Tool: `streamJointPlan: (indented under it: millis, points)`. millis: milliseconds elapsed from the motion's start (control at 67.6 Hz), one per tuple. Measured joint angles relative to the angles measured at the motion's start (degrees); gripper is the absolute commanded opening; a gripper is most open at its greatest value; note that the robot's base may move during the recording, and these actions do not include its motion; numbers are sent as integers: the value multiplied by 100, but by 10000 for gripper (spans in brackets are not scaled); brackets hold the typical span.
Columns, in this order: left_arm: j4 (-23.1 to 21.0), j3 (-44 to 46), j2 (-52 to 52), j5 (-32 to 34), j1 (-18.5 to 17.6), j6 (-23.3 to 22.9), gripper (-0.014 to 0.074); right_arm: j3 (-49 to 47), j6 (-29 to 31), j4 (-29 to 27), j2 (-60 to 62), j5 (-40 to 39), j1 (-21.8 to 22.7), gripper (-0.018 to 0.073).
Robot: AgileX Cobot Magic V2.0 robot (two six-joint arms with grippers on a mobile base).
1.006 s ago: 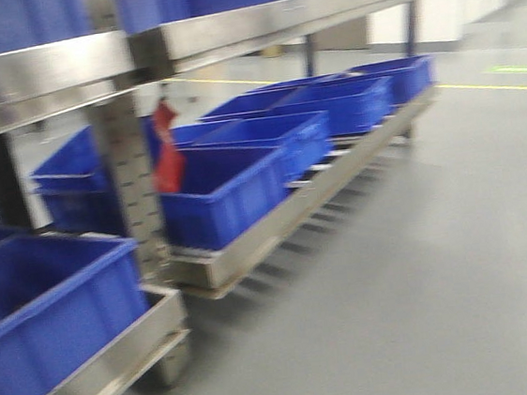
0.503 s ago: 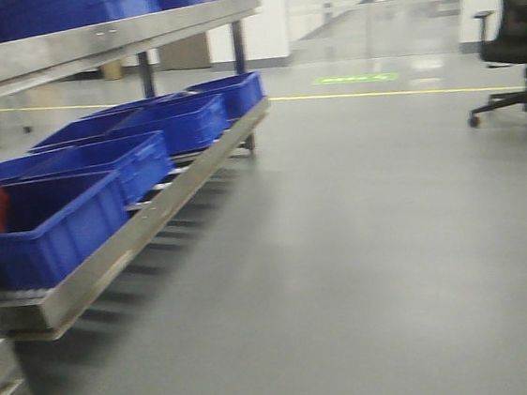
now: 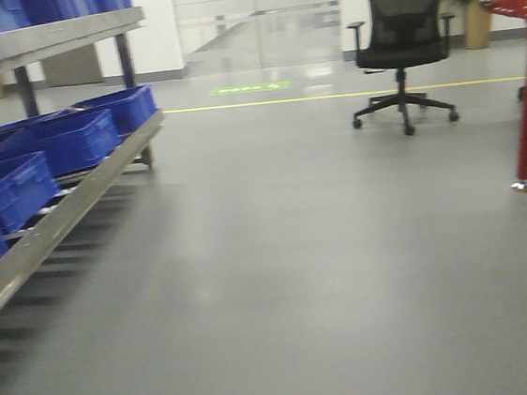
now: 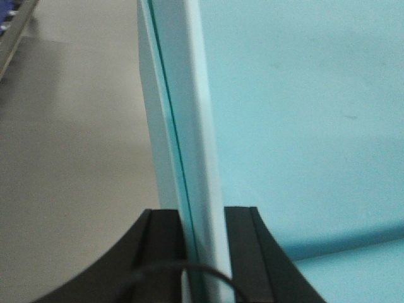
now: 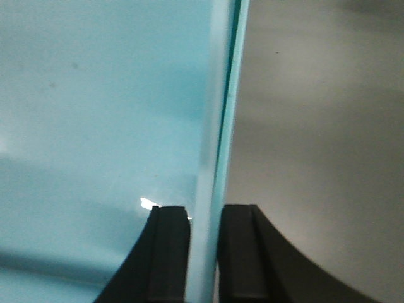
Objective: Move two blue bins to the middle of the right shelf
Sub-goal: 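Drive past the red table carrying the light-blue bin in both grippers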
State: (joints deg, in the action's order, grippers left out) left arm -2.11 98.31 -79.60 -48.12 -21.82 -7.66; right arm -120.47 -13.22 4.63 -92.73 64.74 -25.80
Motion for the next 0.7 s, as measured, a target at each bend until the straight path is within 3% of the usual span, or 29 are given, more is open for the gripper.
streamJointPlan:
  millis: [695]
  points:
    - [0,0,0,0,0,0,-111,0,0,0,0,2,0,-154]
